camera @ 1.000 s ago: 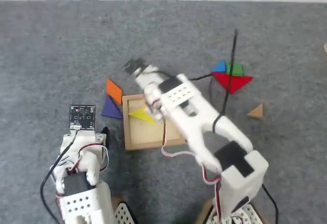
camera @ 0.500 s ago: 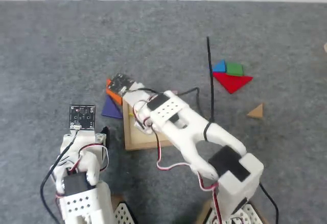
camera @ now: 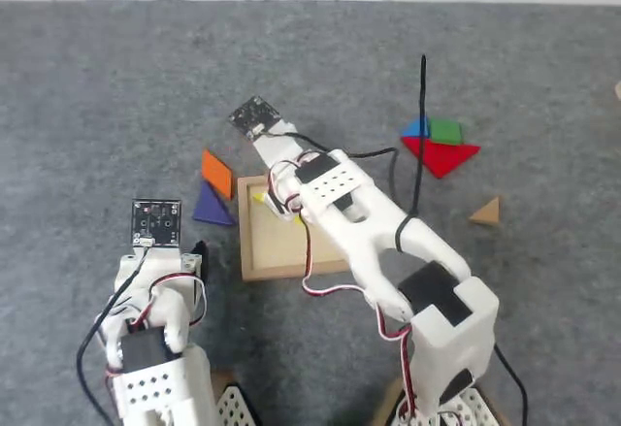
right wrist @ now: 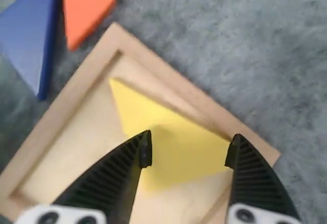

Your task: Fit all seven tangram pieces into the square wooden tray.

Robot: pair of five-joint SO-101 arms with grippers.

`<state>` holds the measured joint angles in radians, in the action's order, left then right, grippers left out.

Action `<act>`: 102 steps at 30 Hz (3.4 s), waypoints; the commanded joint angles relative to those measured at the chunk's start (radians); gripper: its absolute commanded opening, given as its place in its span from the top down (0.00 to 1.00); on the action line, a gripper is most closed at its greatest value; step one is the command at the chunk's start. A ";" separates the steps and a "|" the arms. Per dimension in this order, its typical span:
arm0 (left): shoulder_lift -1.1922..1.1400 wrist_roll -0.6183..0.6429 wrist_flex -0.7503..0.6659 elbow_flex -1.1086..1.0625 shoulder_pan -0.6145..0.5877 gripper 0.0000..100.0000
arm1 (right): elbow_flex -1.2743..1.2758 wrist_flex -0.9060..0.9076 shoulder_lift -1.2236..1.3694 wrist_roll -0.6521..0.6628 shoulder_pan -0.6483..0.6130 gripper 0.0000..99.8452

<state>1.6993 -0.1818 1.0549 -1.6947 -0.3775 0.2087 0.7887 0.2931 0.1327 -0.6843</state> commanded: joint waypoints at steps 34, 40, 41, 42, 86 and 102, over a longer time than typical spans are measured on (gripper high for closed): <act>0.011 -0.008 0.003 0.005 0.002 0.78 | -0.353 0.321 -0.025 0.046 0.044 0.76; 0.011 -0.008 0.003 0.005 0.002 0.78 | -0.356 0.464 -0.228 0.058 0.249 0.76; 0.011 -0.008 0.003 0.005 0.002 0.78 | -0.354 0.455 -0.246 0.075 0.303 0.76; 0.011 -0.008 0.003 0.005 0.002 0.78 | -0.356 0.441 -0.248 0.095 0.357 0.76; 0.011 -0.008 0.003 0.005 0.002 0.78 | -0.746 0.667 0.478 0.075 0.599 0.76; 0.011 -0.008 0.003 0.005 0.002 0.78 | -0.463 0.776 0.056 0.083 0.553 0.76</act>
<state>1.6993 -0.1818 1.0549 -1.6947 -0.3775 -0.3145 1.5512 0.5232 0.2018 -0.1212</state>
